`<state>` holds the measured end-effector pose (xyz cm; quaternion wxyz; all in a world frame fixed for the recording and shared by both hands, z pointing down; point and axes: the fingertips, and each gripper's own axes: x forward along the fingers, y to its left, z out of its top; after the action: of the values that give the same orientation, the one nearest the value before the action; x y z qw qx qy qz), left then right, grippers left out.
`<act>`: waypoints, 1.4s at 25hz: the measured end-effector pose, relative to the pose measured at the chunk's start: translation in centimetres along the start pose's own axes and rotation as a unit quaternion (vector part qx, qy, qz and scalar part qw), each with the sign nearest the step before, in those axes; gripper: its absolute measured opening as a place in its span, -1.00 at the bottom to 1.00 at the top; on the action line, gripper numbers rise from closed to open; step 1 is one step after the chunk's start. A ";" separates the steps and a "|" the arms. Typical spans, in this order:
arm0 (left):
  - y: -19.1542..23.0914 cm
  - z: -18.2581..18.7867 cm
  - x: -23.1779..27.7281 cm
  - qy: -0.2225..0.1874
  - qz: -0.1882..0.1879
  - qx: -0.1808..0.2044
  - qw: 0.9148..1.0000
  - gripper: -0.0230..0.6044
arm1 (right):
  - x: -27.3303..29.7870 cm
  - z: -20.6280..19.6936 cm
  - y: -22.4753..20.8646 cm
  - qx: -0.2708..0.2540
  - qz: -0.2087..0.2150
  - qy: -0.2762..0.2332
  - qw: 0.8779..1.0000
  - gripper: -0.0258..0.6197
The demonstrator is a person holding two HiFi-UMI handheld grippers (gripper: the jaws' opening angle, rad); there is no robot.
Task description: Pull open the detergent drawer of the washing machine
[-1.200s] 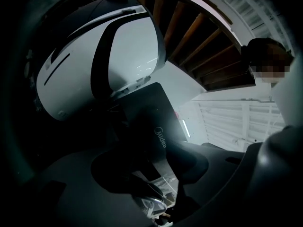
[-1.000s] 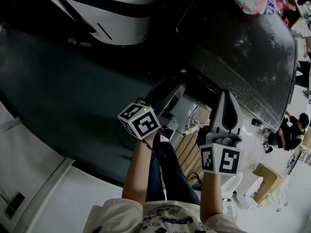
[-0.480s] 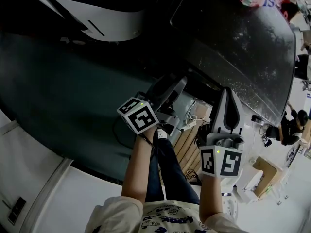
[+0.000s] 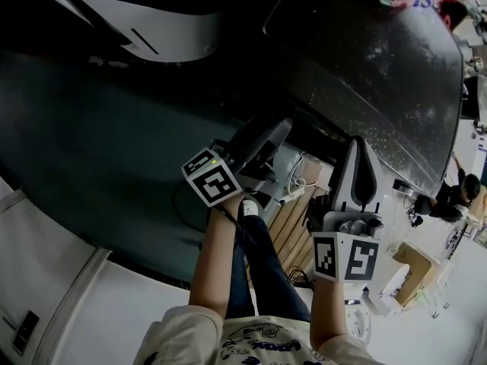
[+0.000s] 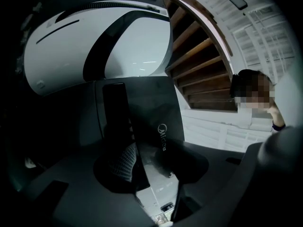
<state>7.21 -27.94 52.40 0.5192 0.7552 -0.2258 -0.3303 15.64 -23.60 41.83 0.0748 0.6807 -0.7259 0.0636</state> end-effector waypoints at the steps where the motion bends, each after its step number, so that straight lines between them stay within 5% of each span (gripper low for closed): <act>1: 0.1 0.1 0.1 -0.003 -0.004 -0.003 1.000 -0.27 | 0.0 0.0 -0.1 0.000 -0.001 0.000 1.000 -0.86; 20: 0.4 0.1 0.3 -0.025 -0.088 -0.050 0.995 -0.37 | -0.3 -0.8 -0.5 -0.002 -0.004 0.002 1.000 -0.86; 35: 0.7 0.1 0.0 -0.048 -0.100 -0.051 0.993 -0.48 | -0.3 -1.4 -0.5 0.006 0.000 -0.001 1.000 -0.85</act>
<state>7.09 -28.26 53.06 0.5104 0.7296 -0.1567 -0.4273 16.20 -23.03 43.15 0.0704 0.6815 -0.7254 0.0670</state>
